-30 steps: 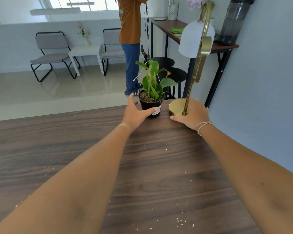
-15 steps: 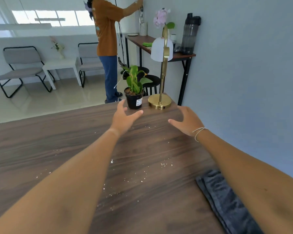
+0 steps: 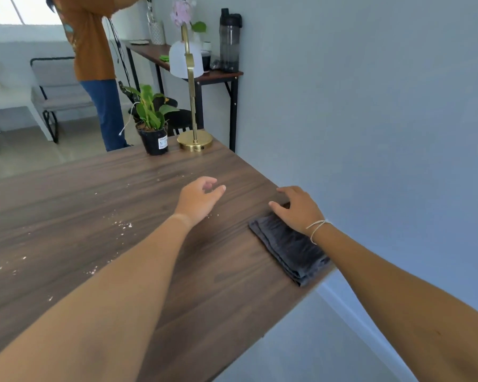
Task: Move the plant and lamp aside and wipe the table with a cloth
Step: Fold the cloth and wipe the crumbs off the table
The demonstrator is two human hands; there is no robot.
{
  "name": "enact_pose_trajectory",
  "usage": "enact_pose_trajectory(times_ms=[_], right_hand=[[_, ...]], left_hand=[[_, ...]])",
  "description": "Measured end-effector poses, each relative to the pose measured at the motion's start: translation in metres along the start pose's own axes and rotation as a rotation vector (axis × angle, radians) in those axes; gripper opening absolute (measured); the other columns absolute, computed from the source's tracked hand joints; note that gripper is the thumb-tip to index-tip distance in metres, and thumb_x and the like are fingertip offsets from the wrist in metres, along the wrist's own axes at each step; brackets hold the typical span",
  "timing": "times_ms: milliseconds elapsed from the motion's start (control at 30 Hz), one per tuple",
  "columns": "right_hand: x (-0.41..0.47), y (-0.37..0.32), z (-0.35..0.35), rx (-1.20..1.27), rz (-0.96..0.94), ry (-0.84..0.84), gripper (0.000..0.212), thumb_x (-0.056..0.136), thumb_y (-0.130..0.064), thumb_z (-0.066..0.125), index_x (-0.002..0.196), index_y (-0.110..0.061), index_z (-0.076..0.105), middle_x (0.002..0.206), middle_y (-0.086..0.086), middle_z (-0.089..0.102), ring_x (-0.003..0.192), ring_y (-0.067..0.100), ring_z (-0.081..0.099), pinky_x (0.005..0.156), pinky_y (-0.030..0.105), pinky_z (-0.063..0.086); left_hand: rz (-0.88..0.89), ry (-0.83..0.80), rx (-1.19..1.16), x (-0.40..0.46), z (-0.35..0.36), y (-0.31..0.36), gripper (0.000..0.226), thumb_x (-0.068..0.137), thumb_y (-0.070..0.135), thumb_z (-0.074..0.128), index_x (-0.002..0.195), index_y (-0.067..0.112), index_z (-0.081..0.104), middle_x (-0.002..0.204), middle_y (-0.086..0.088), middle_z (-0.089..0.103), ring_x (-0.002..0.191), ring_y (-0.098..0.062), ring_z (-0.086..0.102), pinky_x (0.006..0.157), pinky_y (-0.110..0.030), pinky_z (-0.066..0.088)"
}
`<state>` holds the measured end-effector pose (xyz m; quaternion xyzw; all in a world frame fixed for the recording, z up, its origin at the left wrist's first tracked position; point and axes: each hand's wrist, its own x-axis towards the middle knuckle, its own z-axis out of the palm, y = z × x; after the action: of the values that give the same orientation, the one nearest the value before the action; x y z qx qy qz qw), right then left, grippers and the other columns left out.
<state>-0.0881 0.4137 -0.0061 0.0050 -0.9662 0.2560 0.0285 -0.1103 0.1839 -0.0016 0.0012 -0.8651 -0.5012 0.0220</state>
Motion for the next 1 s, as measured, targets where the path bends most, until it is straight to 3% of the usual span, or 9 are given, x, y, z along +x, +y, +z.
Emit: enact_pose_trajectory(times_ms=[67, 200, 400, 567, 700, 833, 1000], right_hand=[[-0.006, 0.008, -0.001, -0.011, 0.013, 0.023, 0.050, 0.090, -0.042, 0.053, 0.131, -0.015, 0.050, 0.137, 0.009, 0.049, 0.125, 0.027, 0.044, 0.102, 0.037, 0.038], [-0.021, 0.023, -0.007, -0.071, 0.011, 0.026, 0.053, 0.088, -0.045, 0.052, 0.130, -0.014, 0.051, 0.132, 0.012, 0.050, 0.121, 0.031, 0.044, 0.101, 0.039, 0.039], [-0.031, 0.032, -0.005, -0.196, 0.093, 0.059, 0.071, 0.082, -0.061, 0.050, 0.127, -0.007, 0.048, 0.124, 0.016, 0.051, 0.113, 0.033, 0.047, 0.093, 0.039, 0.041], [-0.026, 0.031, -0.009, -0.116, 0.187, -0.005, 0.077, 0.074, -0.065, 0.059, 0.122, -0.005, 0.050, 0.125, 0.016, 0.054, 0.116, 0.035, 0.050, 0.092, 0.041, 0.044], [-0.019, 0.032, -0.015, 0.038, 0.241, -0.112, 0.071, 0.071, -0.058, 0.068, 0.117, -0.005, 0.054, 0.118, 0.014, 0.062, 0.106, 0.034, 0.059, 0.084, 0.038, 0.048], [-0.013, 0.031, -0.021, 0.103, 0.220, -0.232, 0.059, 0.077, -0.049, 0.068, 0.113, -0.004, 0.057, 0.118, 0.014, 0.062, 0.106, 0.033, 0.058, 0.083, 0.037, 0.046], [-0.010, 0.023, -0.026, 0.245, 0.199, -0.260, 0.050, 0.081, -0.033, 0.068, 0.116, 0.001, 0.057, 0.120, 0.019, 0.060, 0.107, 0.035, 0.057, 0.079, 0.033, 0.042]], left_hand=[[0.016, -0.024, 0.062, -0.007, 0.004, 0.002, 0.037, 0.087, 0.037, 0.057, 0.119, 0.019, 0.058, 0.124, 0.001, 0.059, 0.116, -0.013, 0.053, 0.083, -0.013, 0.042], [0.007, 0.019, 0.146, -0.037, 0.015, 0.005, 0.029, 0.087, 0.036, 0.056, 0.112, 0.022, 0.062, 0.123, -0.001, 0.062, 0.117, -0.017, 0.055, 0.104, -0.034, 0.041], [0.007, 0.118, 0.391, -0.089, 0.023, -0.009, 0.029, 0.087, 0.029, 0.055, 0.113, 0.017, 0.063, 0.119, -0.004, 0.064, 0.112, -0.023, 0.056, 0.101, -0.033, 0.041], [0.018, 0.121, 0.564, -0.125, 0.019, -0.019, 0.036, 0.087, 0.032, 0.052, 0.118, 0.015, 0.060, 0.123, -0.007, 0.061, 0.118, -0.027, 0.052, 0.103, -0.035, 0.038], [0.004, 0.141, 0.645, -0.138, 0.023, -0.024, 0.043, 0.088, 0.037, 0.047, 0.125, 0.018, 0.058, 0.138, -0.006, 0.052, 0.129, -0.024, 0.044, 0.111, -0.034, 0.030], [0.010, 0.167, 0.643, -0.137, 0.024, -0.026, 0.045, 0.087, 0.040, 0.045, 0.125, 0.020, 0.057, 0.139, -0.004, 0.052, 0.131, -0.022, 0.043, 0.112, -0.035, 0.029], [0.020, 0.176, 0.647, -0.137, 0.025, -0.028, 0.048, 0.084, 0.043, 0.042, 0.124, 0.021, 0.058, 0.139, -0.003, 0.052, 0.130, -0.022, 0.044, 0.111, -0.035, 0.029]])
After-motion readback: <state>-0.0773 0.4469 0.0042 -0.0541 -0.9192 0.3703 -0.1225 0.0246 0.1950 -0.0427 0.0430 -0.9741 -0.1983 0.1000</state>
